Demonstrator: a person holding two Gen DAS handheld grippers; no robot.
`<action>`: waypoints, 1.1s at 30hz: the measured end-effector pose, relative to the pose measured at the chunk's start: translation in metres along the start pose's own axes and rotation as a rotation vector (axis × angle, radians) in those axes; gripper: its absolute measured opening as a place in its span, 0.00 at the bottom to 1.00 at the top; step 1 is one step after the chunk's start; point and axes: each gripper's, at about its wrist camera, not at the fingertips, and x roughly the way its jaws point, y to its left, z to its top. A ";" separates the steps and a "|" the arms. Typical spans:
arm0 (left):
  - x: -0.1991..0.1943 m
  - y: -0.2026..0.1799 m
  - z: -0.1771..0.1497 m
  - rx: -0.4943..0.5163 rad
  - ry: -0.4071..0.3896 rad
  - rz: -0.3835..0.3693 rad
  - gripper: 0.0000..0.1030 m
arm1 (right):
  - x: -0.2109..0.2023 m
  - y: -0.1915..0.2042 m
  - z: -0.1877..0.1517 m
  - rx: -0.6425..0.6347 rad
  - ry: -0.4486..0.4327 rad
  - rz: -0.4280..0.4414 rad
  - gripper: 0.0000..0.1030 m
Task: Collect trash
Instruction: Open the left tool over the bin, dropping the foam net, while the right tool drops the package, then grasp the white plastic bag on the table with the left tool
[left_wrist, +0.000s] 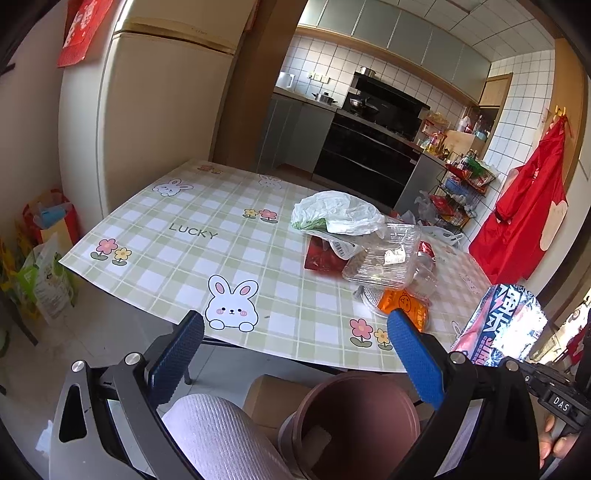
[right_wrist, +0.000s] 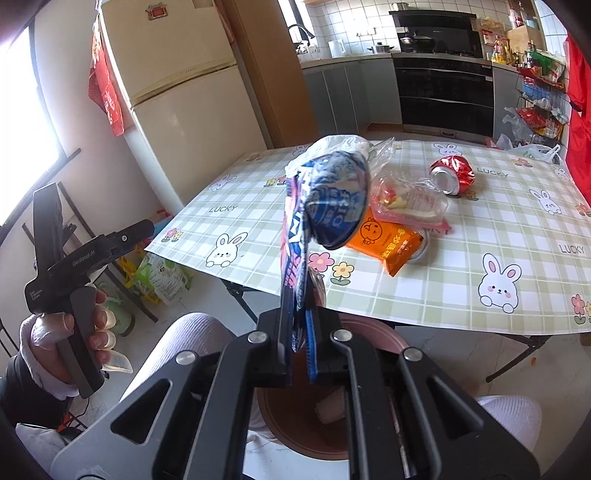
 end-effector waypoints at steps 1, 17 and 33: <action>-0.001 0.000 0.000 0.000 0.000 -0.001 0.94 | 0.000 0.000 0.000 0.001 -0.003 0.007 0.21; 0.004 -0.010 -0.005 0.030 0.017 -0.008 0.94 | -0.009 -0.013 0.005 0.058 -0.066 -0.077 0.79; 0.019 -0.021 -0.010 0.093 0.052 -0.016 0.94 | -0.017 -0.062 0.011 0.142 -0.114 -0.233 0.94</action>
